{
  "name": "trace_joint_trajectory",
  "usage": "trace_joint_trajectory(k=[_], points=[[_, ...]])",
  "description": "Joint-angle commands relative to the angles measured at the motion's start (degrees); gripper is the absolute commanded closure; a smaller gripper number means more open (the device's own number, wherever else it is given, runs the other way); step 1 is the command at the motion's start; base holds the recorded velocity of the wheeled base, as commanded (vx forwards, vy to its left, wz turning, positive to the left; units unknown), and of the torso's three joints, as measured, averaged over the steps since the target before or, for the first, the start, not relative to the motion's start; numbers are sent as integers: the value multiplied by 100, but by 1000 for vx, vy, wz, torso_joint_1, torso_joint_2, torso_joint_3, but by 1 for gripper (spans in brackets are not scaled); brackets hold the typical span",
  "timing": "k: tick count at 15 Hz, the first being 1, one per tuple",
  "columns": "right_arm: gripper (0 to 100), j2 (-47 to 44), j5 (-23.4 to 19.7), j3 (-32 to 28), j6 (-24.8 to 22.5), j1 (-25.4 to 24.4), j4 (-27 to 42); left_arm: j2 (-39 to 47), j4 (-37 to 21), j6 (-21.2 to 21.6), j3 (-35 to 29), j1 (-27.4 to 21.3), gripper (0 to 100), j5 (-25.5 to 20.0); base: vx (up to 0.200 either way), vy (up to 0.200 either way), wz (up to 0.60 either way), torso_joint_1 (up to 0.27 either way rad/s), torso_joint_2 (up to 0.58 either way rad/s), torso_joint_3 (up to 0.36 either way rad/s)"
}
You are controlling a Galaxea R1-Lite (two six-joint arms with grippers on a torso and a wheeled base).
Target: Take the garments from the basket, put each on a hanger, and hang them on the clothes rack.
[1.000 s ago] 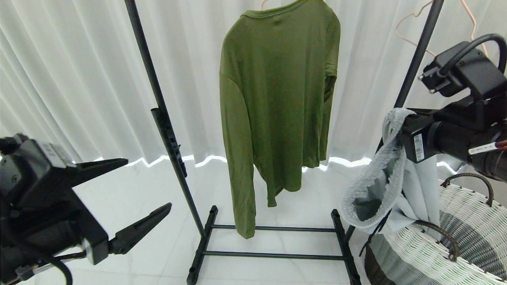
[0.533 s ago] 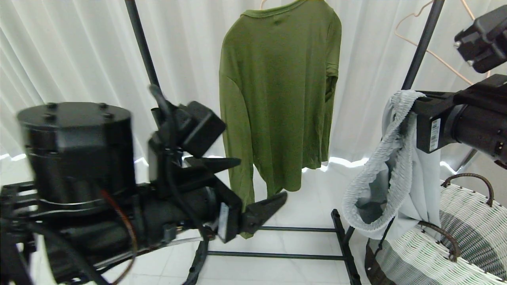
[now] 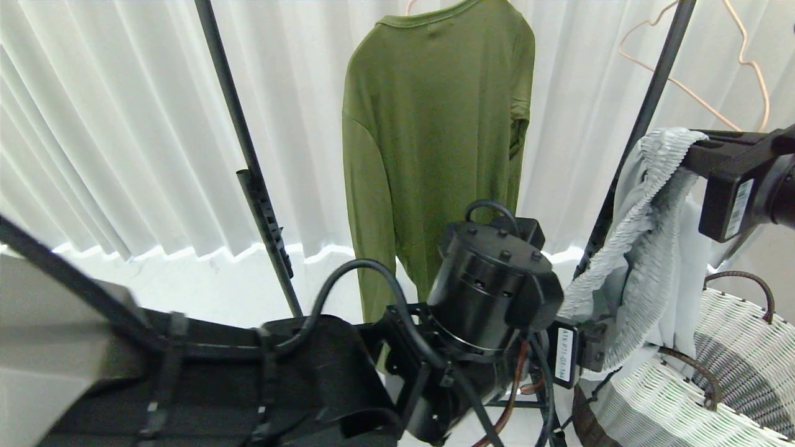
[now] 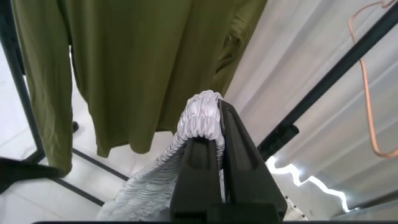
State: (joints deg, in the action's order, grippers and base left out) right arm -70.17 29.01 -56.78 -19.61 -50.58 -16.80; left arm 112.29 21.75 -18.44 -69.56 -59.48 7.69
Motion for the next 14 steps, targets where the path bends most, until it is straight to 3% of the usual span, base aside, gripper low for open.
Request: trace_joint_trajectory(k=[1,5,9,13,14], points=[[100,109,-1,9,2,-13,1,716,5,-10,-488,24,0,13,0,0,0,0,0,0],[100,109,-10,9,72,-13,1,1032,5,-19,-594,77,0,92,0,0,0,0,0,0],[100,223,-45,62,107,4,1,1032,5,-45,-154,270,0,250,0,0,0,0,0,0],[100,258,-54,194,133,13,1,874,5,-379,-58,323,0,259,0,0,0,0,0,0],[100,258,-45,203,133,13,1,795,5,-370,74,323,100,268,0,0,0,0,0,0]])
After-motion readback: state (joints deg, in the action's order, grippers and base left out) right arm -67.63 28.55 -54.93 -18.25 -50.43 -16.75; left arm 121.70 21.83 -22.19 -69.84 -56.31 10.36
